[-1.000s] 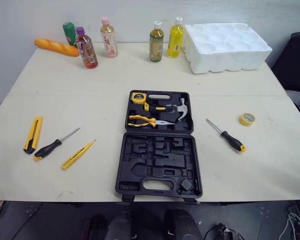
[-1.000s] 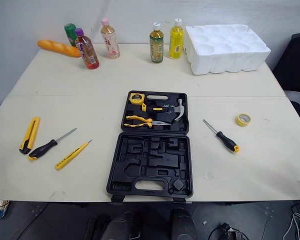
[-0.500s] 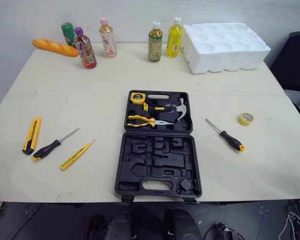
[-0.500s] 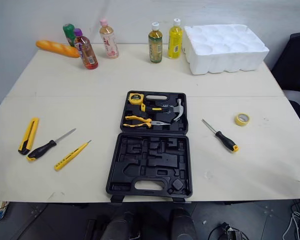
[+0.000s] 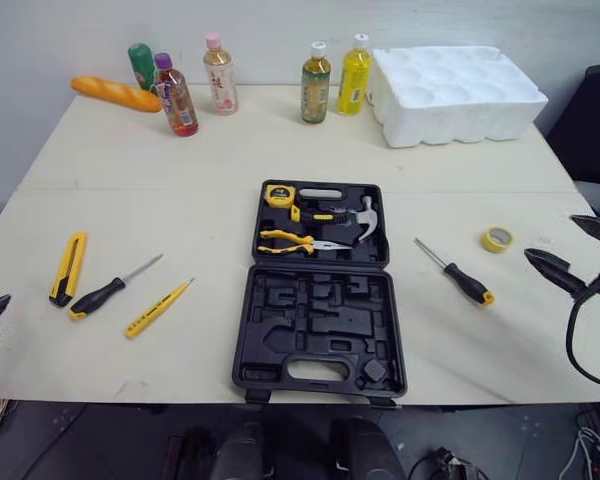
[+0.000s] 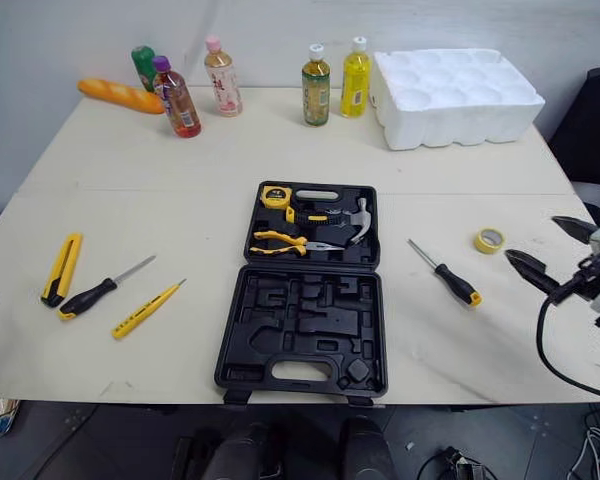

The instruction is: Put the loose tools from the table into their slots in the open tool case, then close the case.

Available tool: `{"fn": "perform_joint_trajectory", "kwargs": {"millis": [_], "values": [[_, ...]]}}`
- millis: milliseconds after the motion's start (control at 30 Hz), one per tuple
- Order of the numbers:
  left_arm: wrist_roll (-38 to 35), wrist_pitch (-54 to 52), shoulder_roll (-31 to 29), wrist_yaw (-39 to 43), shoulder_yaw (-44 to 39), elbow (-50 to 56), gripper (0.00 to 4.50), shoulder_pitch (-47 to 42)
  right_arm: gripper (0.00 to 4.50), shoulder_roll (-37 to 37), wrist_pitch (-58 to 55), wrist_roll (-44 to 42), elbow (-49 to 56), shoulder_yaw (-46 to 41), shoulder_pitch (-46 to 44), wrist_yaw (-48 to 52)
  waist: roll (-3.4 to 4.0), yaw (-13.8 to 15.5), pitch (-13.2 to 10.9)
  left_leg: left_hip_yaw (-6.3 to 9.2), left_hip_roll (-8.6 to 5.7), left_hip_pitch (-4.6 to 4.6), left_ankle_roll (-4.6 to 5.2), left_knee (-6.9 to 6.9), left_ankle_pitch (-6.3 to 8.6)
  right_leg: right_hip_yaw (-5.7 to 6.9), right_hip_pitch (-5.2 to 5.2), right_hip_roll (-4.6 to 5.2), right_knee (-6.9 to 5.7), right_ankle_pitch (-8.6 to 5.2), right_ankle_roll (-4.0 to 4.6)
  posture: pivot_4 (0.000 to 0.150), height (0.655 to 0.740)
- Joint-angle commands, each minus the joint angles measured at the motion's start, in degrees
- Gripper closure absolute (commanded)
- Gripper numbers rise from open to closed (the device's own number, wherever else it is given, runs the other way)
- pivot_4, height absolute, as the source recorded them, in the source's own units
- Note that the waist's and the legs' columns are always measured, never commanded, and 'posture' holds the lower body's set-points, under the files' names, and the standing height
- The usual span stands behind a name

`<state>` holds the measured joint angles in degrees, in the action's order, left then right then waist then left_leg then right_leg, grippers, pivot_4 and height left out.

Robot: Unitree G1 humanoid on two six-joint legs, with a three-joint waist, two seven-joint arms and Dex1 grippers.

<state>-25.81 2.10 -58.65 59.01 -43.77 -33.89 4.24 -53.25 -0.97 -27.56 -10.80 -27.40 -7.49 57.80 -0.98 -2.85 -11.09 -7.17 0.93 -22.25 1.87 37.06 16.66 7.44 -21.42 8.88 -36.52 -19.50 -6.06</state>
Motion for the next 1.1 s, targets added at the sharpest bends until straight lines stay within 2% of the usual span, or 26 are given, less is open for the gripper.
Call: {"fn": "perform_joint_trajectory", "kwargs": {"millis": [33,167,333,433,633,800,933,1100], "values": [[-1.99,-3.41,0.87,-0.01,-1.18,6.99,0.05,2.3,0.0,0.17,-2.2,-3.13,4.71,-0.13,-0.14,2.5,-0.01,0.07,0.0,0.01,0.0,-0.03,0.0,0.0,0.0,0.01,0.0,-0.01,0.0,0.0,0.0,0.15,0.74],[-1.93,-6.14,1.67,-0.24,-1.14,12.02,0.05,4.03,0.0,1.48,-3.19,-4.51,7.41,0.98,-1.1,4.16,-0.07,0.53,0.04,0.01,0.0,-0.04,0.03,0.08,0.0,0.01,0.04,-0.02,0.02,0.0,0.0,0.15,0.74],[0.65,-9.96,-0.27,-0.32,2.96,17.17,0.05,3.68,0.0,1.9,-2.13,-4.42,13.23,7.08,-2.88,9.99,-0.05,0.71,0.03,0.0,0.0,-0.02,0.03,0.07,0.01,-0.02,0.01,-0.02,0.02,0.0,0.0,0.15,0.74],[1.78,-11.19,-1.41,0.51,5.18,18.19,0.05,3.2,0.0,2.89,-4.21,-6.43,16.47,9.06,-5.8,9.77,-0.05,0.79,0.03,-0.01,0.0,-0.05,0.02,0.06,0.01,-0.02,-0.01,-0.06,0.0,0.0,0.0,0.15,0.74],[5.2,-10.39,-3.19,2.59,11.87,15.1,0.05,-0.73,0.0,4.77,-7.9,-8.53,19.82,12.47,-8.97,10.1,-0.06,1.21,0.03,0.0,0.01,-0.06,0.02,0.07,0.01,-0.01,0.0,-0.08,0.03,0.0,0.01,0.15,0.74],[7.91,-9.61,-3.9,5.79,19.3,9.6,0.05,-8.4,0.0,6.3,-8.17,-8.01,20.55,14.72,-10.27,10.68,-0.06,1.35,0.03,0.01,-0.01,-0.13,0.03,0.1,0.01,0.05,-0.02,-0.12,-0.03,0.01,0.02,0.15,0.74],[10.03,-10.16,-4.05,7.0,24.09,6.02,0.05,-14.2,0.0,6.74,-12.03,-10.17,24.48,16.95,-8.88,11.16,-0.07,1.31,0.04,0.02,0.0,-0.16,0.04,0.1,0.01,0.08,-0.03,-0.19,-0.09,0.01,0.02,0.15,0.74],[11.7,-11.44,-4.03,7.72,27.24,6.46,0.05,-15.93,0.0,8.19,-12.56,-9.8,28.55,17.63,-6.6,9.77,-0.07,1.05,0.04,-0.13,0.01,-0.14,0.06,0.14,-0.01,0.17,-0.06,-0.27,-0.14,0.01,0.01,0.15,0.74]]}}
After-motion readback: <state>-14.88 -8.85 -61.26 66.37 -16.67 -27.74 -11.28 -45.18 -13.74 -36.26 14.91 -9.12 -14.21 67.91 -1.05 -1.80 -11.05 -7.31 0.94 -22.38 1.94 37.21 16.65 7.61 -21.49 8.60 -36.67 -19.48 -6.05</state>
